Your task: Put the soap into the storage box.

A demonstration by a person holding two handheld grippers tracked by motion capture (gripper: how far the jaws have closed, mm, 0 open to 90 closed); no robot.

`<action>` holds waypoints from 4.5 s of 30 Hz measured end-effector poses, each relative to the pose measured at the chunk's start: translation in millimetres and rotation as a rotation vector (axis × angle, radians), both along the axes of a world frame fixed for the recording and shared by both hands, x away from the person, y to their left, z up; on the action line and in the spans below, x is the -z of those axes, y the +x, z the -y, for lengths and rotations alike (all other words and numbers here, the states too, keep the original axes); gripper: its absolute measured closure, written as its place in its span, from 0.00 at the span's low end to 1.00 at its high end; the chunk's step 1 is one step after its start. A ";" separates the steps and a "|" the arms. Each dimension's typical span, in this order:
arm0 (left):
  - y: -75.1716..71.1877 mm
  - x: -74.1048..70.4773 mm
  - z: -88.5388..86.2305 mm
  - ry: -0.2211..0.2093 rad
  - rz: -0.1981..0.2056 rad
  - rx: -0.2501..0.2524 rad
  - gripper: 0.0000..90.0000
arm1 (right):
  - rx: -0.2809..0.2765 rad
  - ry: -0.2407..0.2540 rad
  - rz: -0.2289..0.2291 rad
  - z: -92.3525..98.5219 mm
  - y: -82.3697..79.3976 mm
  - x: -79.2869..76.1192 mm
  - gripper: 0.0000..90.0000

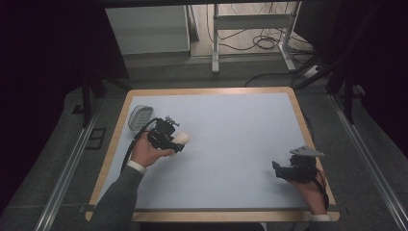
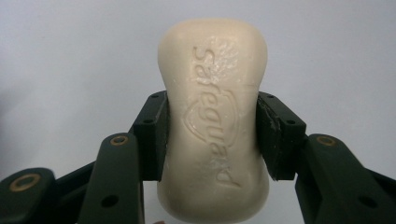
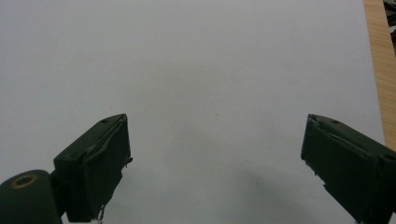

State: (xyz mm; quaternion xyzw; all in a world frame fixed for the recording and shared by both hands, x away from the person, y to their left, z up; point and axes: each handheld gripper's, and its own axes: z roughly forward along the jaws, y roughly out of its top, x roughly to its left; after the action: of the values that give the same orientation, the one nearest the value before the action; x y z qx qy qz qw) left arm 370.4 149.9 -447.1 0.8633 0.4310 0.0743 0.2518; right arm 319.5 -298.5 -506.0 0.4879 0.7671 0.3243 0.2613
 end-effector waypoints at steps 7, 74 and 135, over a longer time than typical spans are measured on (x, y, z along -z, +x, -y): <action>4.6 -3.1 -14.1 0.011 0.010 -0.032 0.55 | 0.003 0.001 -0.002 1.2 0.2 0.3 0.09; 91.4 2.6 -131.2 -0.007 -0.053 -0.370 0.55 | -0.004 0.007 0.002 5.6 -0.7 0.3 0.09; -60.7 50.8 -79.9 -0.212 0.124 -0.118 0.31 | -0.036 0.016 0.021 -2.0 -5.8 -4.9 0.09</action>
State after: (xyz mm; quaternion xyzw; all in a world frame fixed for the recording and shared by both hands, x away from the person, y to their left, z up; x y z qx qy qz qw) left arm 309.7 229.8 -497.9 0.7990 0.4699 0.0962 0.3627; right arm 313.7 -296.5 -501.1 0.4727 0.7704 0.3401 0.2596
